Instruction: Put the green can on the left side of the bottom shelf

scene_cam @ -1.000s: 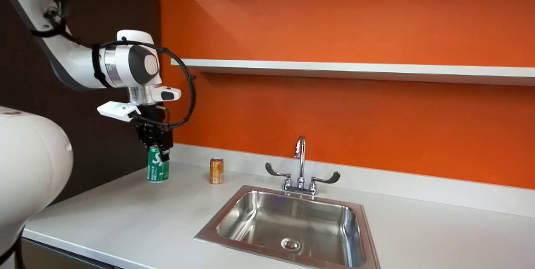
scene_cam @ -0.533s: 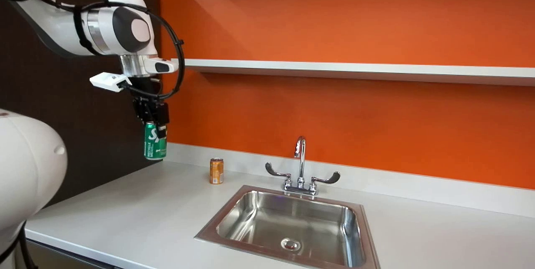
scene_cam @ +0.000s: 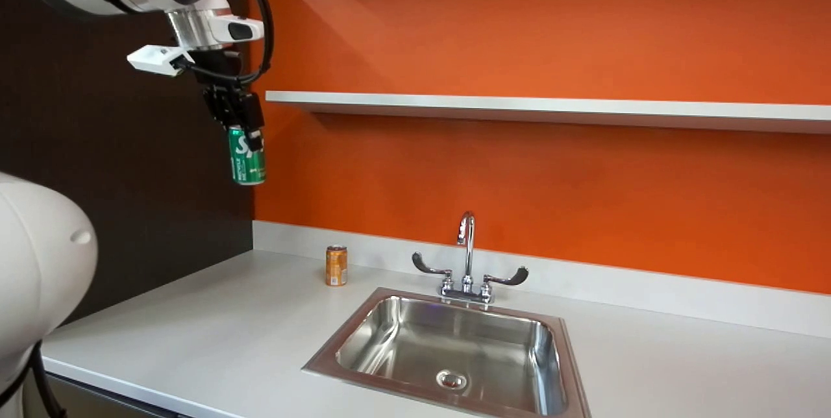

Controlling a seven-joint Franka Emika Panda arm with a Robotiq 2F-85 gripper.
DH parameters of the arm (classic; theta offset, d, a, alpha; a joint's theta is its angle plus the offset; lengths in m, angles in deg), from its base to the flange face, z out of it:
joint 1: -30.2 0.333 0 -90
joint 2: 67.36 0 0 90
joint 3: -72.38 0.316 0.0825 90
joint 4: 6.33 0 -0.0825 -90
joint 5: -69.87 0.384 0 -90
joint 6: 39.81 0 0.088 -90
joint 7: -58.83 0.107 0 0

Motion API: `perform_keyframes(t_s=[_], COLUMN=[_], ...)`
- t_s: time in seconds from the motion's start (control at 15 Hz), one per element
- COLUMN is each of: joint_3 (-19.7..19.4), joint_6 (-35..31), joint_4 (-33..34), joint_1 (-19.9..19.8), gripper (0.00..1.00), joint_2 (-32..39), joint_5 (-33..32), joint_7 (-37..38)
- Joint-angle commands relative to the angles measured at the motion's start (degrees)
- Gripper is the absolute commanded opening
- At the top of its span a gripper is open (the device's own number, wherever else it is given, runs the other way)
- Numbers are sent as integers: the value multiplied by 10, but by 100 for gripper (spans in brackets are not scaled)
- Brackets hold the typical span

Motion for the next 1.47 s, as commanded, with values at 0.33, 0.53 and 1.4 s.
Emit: perform_keyframes(t_s=[0.33,0.53,1.4], joint_3=[36,39,63], joint_6=[20,20,34], joint_4=[121,179,422], joint_1=[-54,-73,-121], gripper=[39,39,39], joint_2=[-31,-9,191], joint_5=[-4,-9,-109], joint_7=[-23,-26,-9])
